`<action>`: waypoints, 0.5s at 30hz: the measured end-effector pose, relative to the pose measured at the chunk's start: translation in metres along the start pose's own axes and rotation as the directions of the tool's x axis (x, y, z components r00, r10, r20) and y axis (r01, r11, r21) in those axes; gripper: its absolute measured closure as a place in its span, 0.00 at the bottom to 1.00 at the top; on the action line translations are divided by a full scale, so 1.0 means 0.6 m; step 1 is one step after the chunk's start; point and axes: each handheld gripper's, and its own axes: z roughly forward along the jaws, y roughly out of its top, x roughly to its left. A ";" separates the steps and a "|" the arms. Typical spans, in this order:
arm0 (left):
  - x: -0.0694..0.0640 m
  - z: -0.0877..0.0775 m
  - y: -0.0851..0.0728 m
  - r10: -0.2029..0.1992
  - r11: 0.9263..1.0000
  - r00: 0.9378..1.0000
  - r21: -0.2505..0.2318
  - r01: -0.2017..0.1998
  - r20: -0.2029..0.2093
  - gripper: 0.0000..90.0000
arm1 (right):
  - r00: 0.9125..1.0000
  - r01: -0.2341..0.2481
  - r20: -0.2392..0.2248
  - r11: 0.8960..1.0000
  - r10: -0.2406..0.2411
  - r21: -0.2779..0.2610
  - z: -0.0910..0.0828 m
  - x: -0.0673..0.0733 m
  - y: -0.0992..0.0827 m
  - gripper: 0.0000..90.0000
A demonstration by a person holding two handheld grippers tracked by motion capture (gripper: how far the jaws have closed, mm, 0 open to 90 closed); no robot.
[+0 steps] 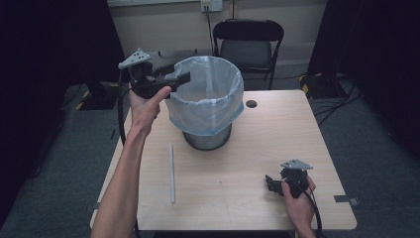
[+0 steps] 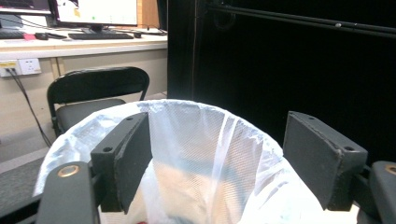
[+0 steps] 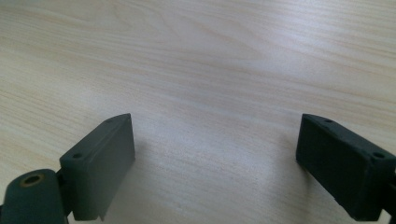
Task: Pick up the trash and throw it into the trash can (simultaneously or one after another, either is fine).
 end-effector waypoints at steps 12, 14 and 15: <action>0.013 -0.051 -0.016 -0.017 1.000 0.999 -0.004 0.016 -0.030 0.20 | 1.000 -0.001 0.000 1.000 0.001 0.000 0.000 0.000 0.000 0.12; 0.013 -0.055 -0.017 -0.013 1.000 0.999 -0.005 0.013 -0.030 0.20 | 1.000 -0.001 0.000 1.000 0.001 0.000 0.000 0.000 0.000 0.12; 0.013 -0.063 -0.019 -0.008 1.000 0.999 -0.011 0.008 -0.035 0.20 | 1.000 -0.001 0.000 1.000 0.001 0.000 0.000 0.000 0.000 0.12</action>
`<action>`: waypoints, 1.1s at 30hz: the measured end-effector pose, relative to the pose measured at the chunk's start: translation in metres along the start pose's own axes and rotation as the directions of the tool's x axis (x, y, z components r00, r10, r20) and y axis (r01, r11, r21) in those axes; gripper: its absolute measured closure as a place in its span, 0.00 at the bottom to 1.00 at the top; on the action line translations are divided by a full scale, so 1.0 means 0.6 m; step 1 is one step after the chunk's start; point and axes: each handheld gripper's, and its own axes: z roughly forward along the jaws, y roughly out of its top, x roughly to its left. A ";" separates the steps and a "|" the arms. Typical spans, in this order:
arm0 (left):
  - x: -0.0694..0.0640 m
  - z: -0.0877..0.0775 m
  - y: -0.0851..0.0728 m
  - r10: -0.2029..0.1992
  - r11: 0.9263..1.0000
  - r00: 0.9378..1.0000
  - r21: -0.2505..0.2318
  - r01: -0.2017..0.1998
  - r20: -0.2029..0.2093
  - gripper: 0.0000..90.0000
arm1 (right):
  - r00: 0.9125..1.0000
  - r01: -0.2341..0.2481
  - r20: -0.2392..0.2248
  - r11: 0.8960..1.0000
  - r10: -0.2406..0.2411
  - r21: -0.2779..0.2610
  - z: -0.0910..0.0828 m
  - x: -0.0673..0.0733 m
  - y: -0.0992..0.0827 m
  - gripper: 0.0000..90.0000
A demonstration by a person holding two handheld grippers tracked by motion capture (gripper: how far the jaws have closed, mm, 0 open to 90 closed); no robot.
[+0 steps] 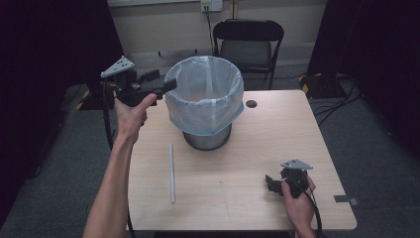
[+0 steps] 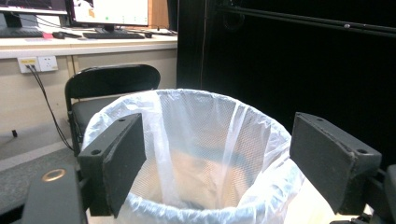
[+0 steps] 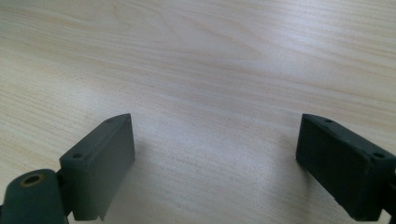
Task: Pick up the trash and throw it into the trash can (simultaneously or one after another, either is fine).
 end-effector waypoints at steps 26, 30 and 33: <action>-0.005 -0.101 -0.055 0.009 1.000 0.998 0.015 -0.008 -0.062 0.24 | 1.000 0.000 0.000 1.000 0.000 0.000 0.000 0.000 0.000 0.12; -0.008 -0.114 -0.078 0.019 0.999 0.997 0.037 -0.016 -0.074 0.24 | 1.000 0.000 0.000 1.000 0.000 0.000 0.000 0.000 0.000 0.12; -0.002 -0.122 -0.096 -0.002 0.999 0.996 0.045 0.006 -0.092 0.24 | 1.000 0.000 0.000 1.000 0.000 0.000 0.000 0.000 0.000 0.12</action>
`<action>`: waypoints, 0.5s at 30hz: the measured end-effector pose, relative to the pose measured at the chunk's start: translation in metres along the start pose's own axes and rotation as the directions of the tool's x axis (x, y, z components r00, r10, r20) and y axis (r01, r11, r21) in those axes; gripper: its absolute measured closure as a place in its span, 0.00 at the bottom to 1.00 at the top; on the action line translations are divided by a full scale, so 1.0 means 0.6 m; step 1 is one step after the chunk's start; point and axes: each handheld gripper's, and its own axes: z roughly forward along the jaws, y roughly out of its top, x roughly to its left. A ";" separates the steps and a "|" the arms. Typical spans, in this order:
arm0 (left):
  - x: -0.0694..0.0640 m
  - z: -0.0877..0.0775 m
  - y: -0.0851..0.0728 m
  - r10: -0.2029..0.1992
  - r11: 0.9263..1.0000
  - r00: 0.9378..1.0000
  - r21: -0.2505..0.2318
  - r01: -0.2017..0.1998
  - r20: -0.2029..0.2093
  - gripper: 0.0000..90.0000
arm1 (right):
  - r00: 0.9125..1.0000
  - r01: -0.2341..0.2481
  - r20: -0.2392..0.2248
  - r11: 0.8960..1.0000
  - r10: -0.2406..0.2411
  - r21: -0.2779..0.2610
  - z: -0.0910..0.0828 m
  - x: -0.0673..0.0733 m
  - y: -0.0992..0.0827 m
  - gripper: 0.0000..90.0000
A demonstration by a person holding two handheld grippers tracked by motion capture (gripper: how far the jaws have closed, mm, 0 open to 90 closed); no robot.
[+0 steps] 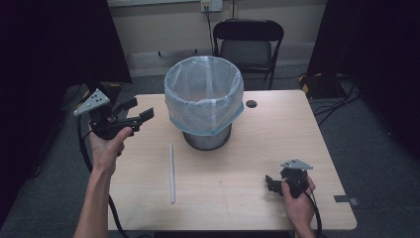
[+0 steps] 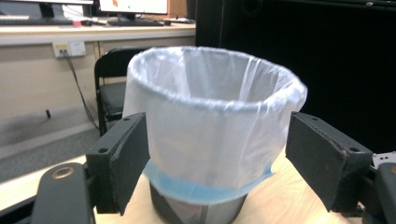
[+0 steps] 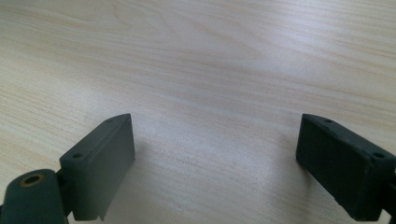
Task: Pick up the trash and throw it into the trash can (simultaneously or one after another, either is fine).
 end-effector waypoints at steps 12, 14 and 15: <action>0.000 -0.014 -0.061 -0.017 0.995 0.999 0.093 0.020 -0.039 0.24 | 1.000 0.000 0.000 1.000 0.000 0.000 0.000 0.000 0.000 0.12; -0.006 -0.014 -0.083 0.009 0.990 0.999 0.143 -0.002 -0.048 0.24 | 1.000 0.000 0.000 1.000 0.000 0.000 0.000 0.000 0.000 0.12; -0.008 -0.014 -0.091 0.023 0.986 0.998 0.163 -0.013 -0.057 0.24 | 1.000 0.000 0.000 1.000 0.000 0.000 0.000 0.000 0.000 0.12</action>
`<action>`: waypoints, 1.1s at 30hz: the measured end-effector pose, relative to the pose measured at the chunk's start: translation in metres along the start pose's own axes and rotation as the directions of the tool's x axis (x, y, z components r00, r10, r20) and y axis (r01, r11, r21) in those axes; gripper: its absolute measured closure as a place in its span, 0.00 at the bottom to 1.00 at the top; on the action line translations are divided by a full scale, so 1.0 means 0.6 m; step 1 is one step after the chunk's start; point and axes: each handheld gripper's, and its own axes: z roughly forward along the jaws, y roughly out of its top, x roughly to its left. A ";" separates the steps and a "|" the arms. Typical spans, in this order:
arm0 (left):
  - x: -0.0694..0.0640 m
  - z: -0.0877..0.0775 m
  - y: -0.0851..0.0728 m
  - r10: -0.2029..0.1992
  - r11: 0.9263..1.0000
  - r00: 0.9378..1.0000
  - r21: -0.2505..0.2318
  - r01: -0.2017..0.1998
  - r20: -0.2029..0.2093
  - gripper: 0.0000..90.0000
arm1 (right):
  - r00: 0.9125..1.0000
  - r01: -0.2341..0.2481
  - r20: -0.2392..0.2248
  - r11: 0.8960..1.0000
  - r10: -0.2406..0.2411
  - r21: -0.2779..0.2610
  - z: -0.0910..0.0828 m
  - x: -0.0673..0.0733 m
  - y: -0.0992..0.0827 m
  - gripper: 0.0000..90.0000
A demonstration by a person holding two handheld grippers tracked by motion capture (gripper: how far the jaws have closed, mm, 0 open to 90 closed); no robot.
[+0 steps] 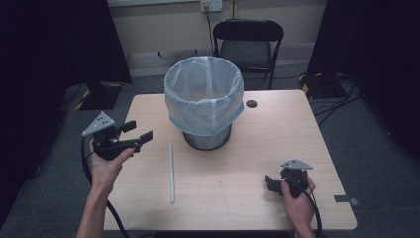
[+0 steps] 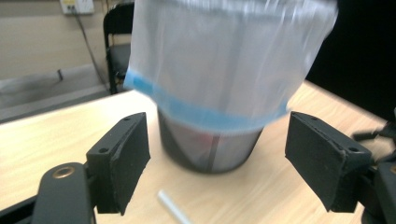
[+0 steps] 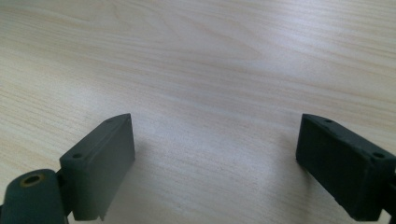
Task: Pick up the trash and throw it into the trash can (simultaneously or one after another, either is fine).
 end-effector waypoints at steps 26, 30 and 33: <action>-0.035 0.068 -0.187 -0.081 0.964 0.996 0.258 0.067 0.045 0.24 | 1.000 0.000 0.000 1.000 0.000 0.000 0.000 0.000 0.000 0.12; -0.044 0.085 -0.209 -0.066 0.945 0.996 0.324 0.043 0.060 0.25 | 1.000 0.000 0.000 1.000 0.000 0.000 0.000 0.000 0.000 0.12; -0.051 0.098 -0.224 -0.078 0.932 0.994 0.360 0.048 0.070 0.25 | 1.000 0.000 0.000 1.000 0.000 0.000 0.000 0.000 0.000 0.12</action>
